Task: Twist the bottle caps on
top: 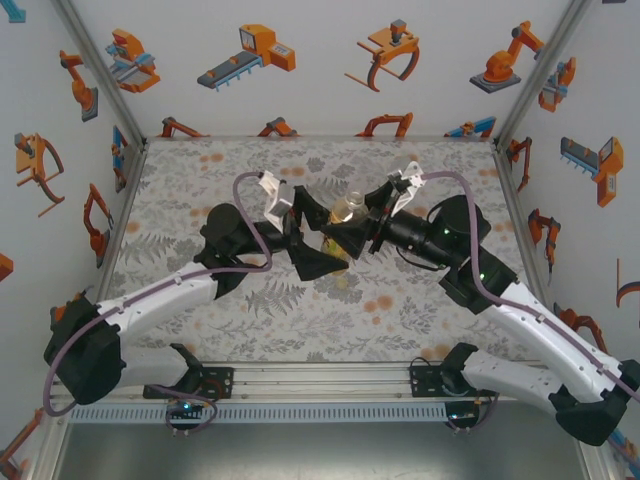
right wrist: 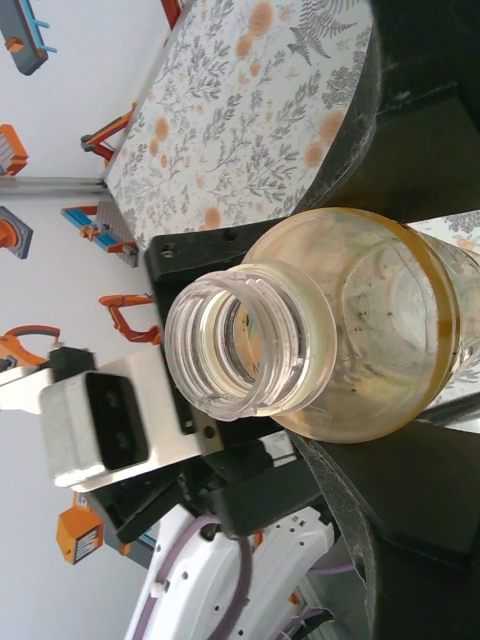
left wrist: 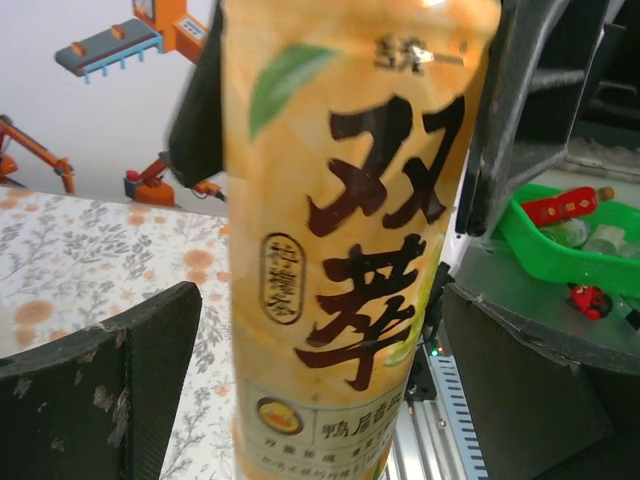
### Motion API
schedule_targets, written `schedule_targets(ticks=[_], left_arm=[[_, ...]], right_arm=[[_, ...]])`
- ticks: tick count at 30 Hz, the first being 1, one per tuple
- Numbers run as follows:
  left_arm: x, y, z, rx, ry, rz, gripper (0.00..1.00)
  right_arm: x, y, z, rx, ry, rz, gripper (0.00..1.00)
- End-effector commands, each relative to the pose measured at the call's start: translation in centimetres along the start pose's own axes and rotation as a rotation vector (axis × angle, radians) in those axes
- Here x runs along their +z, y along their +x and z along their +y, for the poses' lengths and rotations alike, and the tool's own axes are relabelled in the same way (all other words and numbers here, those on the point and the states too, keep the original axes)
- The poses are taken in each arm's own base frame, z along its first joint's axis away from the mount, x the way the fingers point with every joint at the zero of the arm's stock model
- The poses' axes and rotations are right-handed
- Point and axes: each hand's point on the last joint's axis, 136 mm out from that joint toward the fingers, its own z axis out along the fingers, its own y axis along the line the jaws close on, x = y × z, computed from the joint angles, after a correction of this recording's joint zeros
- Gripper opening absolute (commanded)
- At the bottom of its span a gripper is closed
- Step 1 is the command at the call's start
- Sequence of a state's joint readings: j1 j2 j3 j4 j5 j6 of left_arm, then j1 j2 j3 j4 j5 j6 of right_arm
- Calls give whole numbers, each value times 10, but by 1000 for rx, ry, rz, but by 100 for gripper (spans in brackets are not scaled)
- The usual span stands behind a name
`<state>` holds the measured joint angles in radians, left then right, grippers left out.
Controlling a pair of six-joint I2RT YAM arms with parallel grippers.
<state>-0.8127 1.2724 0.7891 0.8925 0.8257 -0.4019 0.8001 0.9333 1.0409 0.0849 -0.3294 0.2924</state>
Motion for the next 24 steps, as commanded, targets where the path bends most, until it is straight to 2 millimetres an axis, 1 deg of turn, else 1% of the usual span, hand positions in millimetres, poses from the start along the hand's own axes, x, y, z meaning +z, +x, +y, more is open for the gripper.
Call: schedule_targets(ticks=[1, 7, 12, 24], left_arm=[[10, -22, -13, 113, 33, -64, 99], [17, -27, -9, 131, 25, -117, 93], [24, -22, -6, 123, 36, -109, 87], [26, -20, -7, 120, 64, -120, 69]], right_arm=[[-8, -28, 14, -21, -44, -88, 42], [-11, -34, 17, -30, -51, -113, 41], [-14, -38, 19, -37, -53, -131, 41], [-18, -40, 14, -37, -19, -136, 39]])
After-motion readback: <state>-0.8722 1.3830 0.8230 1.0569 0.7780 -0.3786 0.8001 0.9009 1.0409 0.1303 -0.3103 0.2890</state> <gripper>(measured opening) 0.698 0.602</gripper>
